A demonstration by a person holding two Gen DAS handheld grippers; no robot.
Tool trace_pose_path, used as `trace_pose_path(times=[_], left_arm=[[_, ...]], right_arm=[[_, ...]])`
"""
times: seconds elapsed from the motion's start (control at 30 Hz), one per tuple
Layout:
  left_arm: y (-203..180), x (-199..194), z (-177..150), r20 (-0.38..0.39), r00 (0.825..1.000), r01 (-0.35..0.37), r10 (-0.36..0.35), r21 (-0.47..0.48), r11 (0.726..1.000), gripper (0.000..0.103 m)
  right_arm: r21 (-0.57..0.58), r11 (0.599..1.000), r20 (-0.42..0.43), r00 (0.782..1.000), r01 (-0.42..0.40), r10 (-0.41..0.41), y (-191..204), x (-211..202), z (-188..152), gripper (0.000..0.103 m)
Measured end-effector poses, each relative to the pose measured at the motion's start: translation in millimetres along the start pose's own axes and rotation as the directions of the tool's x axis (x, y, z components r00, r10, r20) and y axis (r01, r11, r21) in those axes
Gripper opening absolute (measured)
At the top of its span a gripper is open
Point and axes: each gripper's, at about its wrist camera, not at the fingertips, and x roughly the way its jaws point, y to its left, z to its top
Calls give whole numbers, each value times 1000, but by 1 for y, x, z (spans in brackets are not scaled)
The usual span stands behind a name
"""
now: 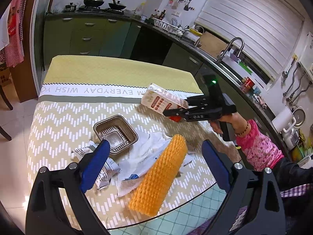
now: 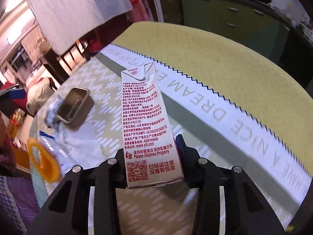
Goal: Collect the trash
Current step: 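Grasp the white milk carton with the right gripper, then carry the milk carton over the yellow bin and open the right gripper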
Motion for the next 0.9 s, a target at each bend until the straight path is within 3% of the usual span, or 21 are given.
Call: trace_pose_path(times=[0.13,0.27,0.33,0.4,0.47,0.57,0.6,0.7,0.77,0.9], left_arm=[[-8,-4,-1,4,1000,10,-11,28,1000,90],[-18,-6,-3,9,999,34,-35,57,998,90],[-22,-5,-4,8,999,45,-45,68,997,90],[-27,-3,-6,5,998,55,-55,79,995,90],[-31,-1,-7,-3,998,62,-62,91,994,91],[-37,4,-8,-17,998,70,-68,109,992,91],[-39,5,-9,-19,997,70,-68,112,991,91],[-44,8,-9,-22,997,74,-72,118,990,91],[-47,9,-9,-24,997,80,-77,120,990,91],[-51,11,-10,-34,997,77,-73,129,989,91]], right_arm=[[40,999,51,998,25,-27,8,-34,-22,40],[138,986,112,988,91,-107,9,-85,-60,40],[216,967,128,977,139,-169,1,-111,-83,40],[342,917,131,955,206,-264,-18,-145,-119,40],[453,846,90,930,280,-356,-41,-170,-154,40],[585,708,-65,893,395,-444,-85,-194,-206,40],[592,679,-121,880,435,-458,-96,-197,-217,40],[611,628,-234,867,483,-439,-123,-198,-239,40],[614,615,-281,865,495,-416,-137,-190,-244,40],[621,571,-322,840,536,-437,-163,-172,-243,40]])
